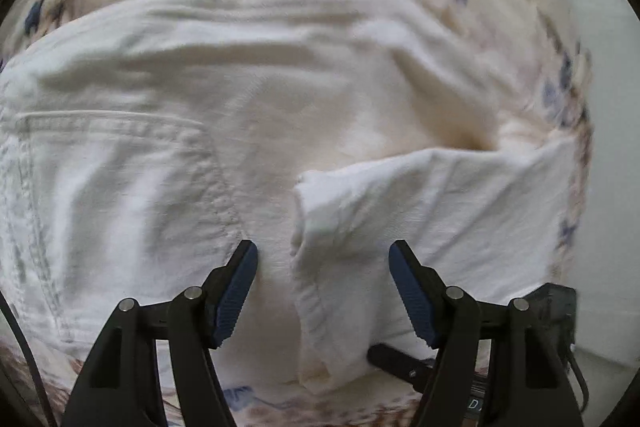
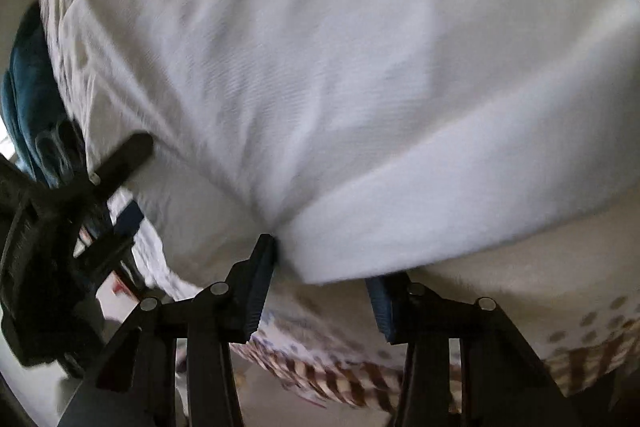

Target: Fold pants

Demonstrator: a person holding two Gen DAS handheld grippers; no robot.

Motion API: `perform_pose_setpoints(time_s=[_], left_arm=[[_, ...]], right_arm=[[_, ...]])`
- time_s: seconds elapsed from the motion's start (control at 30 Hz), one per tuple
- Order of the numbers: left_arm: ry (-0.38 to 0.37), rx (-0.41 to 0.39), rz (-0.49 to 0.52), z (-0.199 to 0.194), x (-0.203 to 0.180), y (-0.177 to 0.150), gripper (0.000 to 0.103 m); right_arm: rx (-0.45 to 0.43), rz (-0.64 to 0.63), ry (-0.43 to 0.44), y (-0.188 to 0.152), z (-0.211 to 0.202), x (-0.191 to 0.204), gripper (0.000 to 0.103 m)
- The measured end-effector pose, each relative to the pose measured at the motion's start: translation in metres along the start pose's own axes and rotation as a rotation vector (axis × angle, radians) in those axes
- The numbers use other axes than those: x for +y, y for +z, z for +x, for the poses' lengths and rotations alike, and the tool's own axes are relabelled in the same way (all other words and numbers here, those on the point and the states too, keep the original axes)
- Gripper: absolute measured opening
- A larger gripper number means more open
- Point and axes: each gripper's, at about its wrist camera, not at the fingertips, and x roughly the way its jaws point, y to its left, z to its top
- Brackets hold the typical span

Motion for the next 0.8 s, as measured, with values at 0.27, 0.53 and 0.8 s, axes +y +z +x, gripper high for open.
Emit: perform_pose_setpoints(time_s=[0.27, 0.53, 0.8], left_arm=[[-0.224, -0.013, -0.065, -0.007, 0.022, 0.018, 0.062], [-0.055, -0.127, 0.043, 0.005, -0.022, 0.021, 0.029], [0.137, -0.257, 0.021, -0.056, 0.006, -0.038, 0.083]], right_arm=[[-0.047, -0.213, -0.112, -0.016, -0.070, 0.039, 0.069], [-0.113, -0.102, -0.143, 0.004, -0.129, -0.057, 0.069], [-0.292, -0.373, -0.505, -0.023, -0.129, -0.009, 0.088]])
